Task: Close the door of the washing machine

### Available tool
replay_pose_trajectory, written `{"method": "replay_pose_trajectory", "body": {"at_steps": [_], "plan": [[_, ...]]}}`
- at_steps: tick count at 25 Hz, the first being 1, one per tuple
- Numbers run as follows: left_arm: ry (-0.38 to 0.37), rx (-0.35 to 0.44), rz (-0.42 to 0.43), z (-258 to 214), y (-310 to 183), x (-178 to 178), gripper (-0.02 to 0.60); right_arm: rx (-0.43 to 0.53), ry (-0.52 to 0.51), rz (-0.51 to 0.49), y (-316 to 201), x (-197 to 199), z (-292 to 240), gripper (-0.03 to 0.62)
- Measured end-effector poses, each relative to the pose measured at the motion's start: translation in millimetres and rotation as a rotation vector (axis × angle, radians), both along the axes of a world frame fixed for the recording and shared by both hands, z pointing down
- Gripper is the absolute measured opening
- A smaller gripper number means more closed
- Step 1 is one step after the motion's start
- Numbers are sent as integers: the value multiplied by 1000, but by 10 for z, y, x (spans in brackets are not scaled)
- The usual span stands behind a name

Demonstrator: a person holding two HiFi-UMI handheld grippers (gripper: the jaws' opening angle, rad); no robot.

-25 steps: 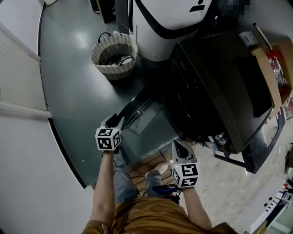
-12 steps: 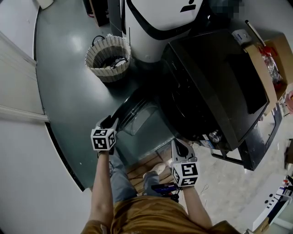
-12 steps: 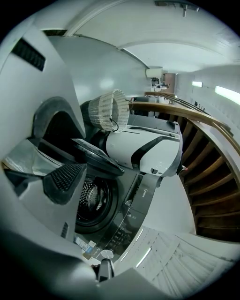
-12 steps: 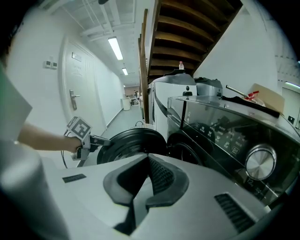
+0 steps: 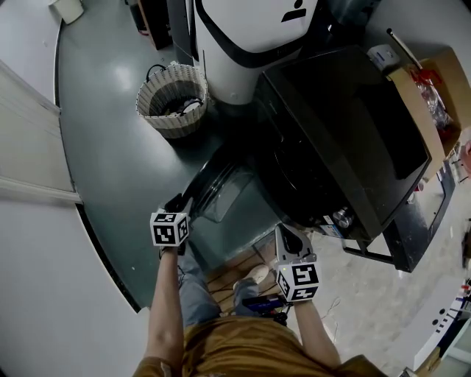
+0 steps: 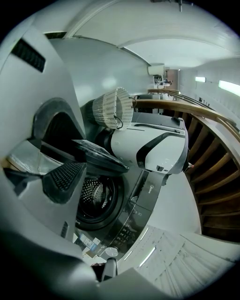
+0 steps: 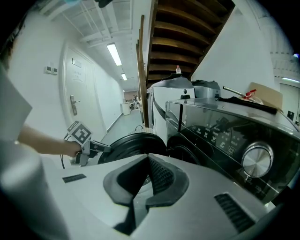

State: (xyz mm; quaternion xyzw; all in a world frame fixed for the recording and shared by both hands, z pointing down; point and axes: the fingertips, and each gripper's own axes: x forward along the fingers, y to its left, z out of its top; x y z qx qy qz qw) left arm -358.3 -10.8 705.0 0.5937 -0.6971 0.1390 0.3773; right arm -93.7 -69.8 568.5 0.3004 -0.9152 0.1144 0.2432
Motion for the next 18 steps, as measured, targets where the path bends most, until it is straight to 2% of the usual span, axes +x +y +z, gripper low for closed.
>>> {"method": "replay_pose_trajectory", "body": {"at_steps": [10, 18], "plan": [[-4, -39, 27, 17, 30, 259, 158, -8, -7, 21, -26, 240, -25, 12], [-13, -85, 101, 30, 25, 438, 146, -48, -11, 65, -27, 414, 51, 12]]}}
